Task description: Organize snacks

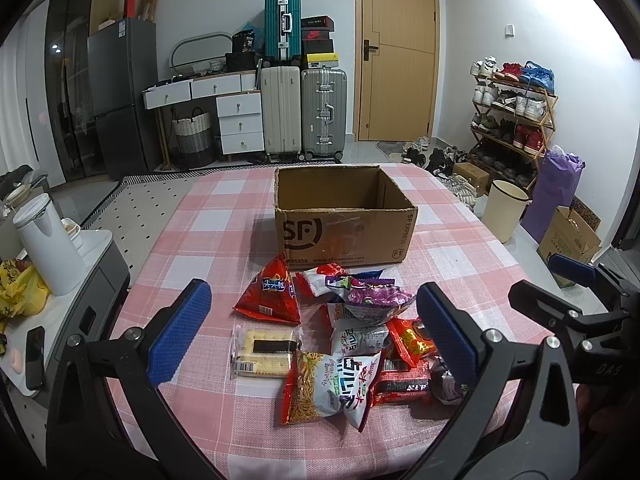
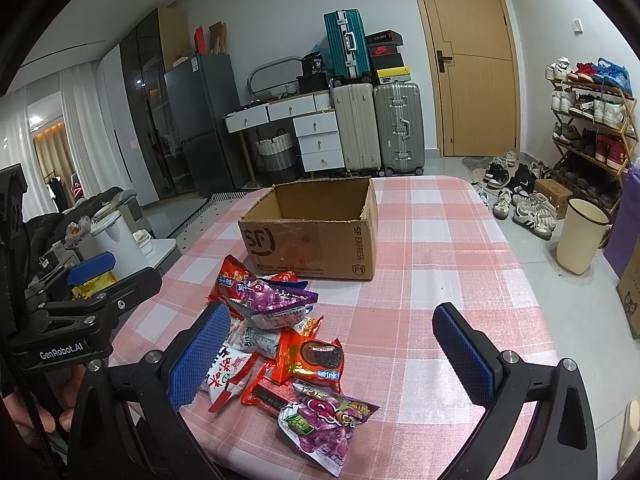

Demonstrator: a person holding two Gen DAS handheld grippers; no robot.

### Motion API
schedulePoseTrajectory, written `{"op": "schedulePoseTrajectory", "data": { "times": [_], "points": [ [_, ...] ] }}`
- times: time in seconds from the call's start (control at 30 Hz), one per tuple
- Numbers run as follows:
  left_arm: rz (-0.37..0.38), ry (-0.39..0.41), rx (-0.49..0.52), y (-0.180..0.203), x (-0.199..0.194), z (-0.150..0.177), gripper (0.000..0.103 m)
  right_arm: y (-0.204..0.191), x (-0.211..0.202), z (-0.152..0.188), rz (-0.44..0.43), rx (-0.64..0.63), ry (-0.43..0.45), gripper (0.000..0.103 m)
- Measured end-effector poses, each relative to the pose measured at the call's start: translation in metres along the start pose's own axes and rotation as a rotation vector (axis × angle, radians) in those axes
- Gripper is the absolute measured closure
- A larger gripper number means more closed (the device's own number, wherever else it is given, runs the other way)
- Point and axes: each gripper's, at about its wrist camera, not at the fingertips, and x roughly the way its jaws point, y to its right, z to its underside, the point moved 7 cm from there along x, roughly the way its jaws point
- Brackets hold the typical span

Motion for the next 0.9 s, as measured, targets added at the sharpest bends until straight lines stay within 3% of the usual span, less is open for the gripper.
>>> {"op": "schedulePoseTrajectory", "data": {
  "times": [0.9],
  "points": [
    [0.012, -0.009, -0.001, 0.0021, 0.0024, 0.0067, 0.001, -0.0005, 0.0005, -0.0013, 0.000, 0.000, 0.000, 0.000]
  ]
}}
